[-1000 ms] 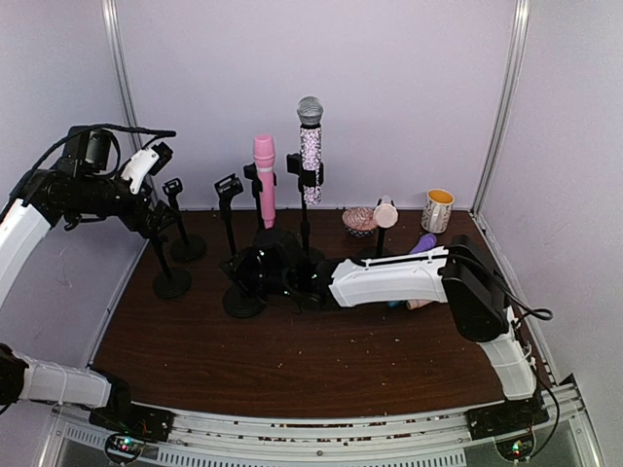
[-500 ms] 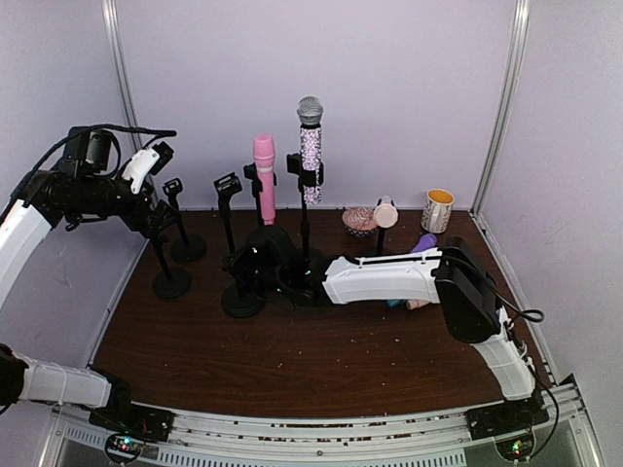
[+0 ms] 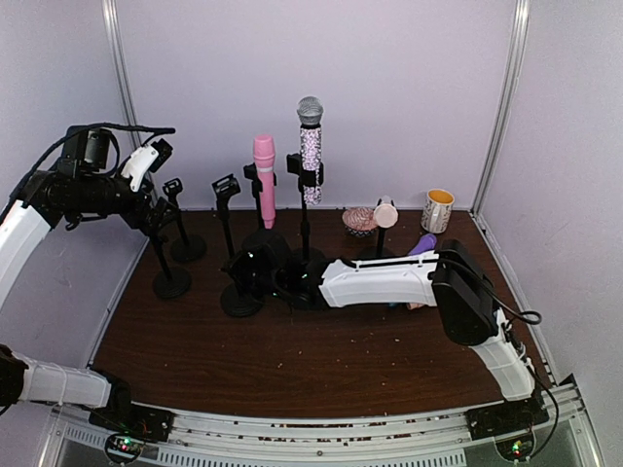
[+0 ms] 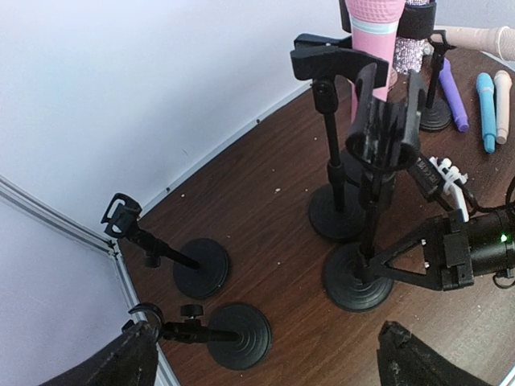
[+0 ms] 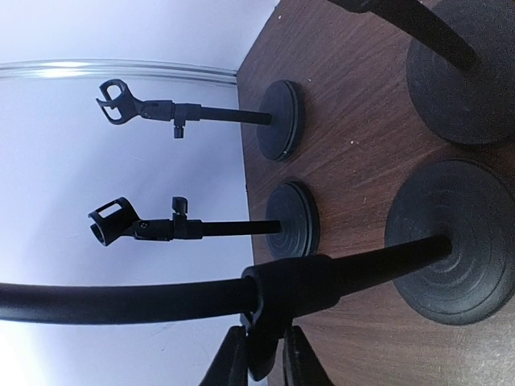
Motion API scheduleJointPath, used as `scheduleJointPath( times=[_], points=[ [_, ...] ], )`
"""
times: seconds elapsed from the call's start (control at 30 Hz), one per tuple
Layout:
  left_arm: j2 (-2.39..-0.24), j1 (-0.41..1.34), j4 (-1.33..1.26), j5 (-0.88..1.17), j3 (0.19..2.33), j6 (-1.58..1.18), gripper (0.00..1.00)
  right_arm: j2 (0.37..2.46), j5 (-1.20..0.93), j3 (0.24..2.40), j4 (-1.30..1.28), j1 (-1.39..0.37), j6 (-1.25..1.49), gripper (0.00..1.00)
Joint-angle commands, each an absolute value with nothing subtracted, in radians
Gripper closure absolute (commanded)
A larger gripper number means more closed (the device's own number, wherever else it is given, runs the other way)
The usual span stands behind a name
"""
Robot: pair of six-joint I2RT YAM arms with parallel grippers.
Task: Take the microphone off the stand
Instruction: Unscrew the knob on the stand of the microphone stand.
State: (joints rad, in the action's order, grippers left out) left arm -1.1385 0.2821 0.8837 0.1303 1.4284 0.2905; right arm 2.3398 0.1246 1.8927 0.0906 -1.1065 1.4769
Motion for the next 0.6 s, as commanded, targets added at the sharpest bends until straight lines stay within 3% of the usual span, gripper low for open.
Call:
scheduleJointPath(
  times=[0.0,0.2,0.57],
  points=[
    [-1.123,0.274,0.838,0.119,1.419,0.302,0.02,2.35,0.158,1.919,0.077,-1.11,1.482,0.88],
    [-1.115,0.273,0.839,0.116,1.412,0.305,0.02,2.271,0.149,1.838,0.115,-1.107,1.434,1.0],
    [-1.109,0.274,0.834,0.129,1.399,0.28,0.02,2.066,0.082,1.677,0.011,-1.083,1.224,1.0]
  ],
)
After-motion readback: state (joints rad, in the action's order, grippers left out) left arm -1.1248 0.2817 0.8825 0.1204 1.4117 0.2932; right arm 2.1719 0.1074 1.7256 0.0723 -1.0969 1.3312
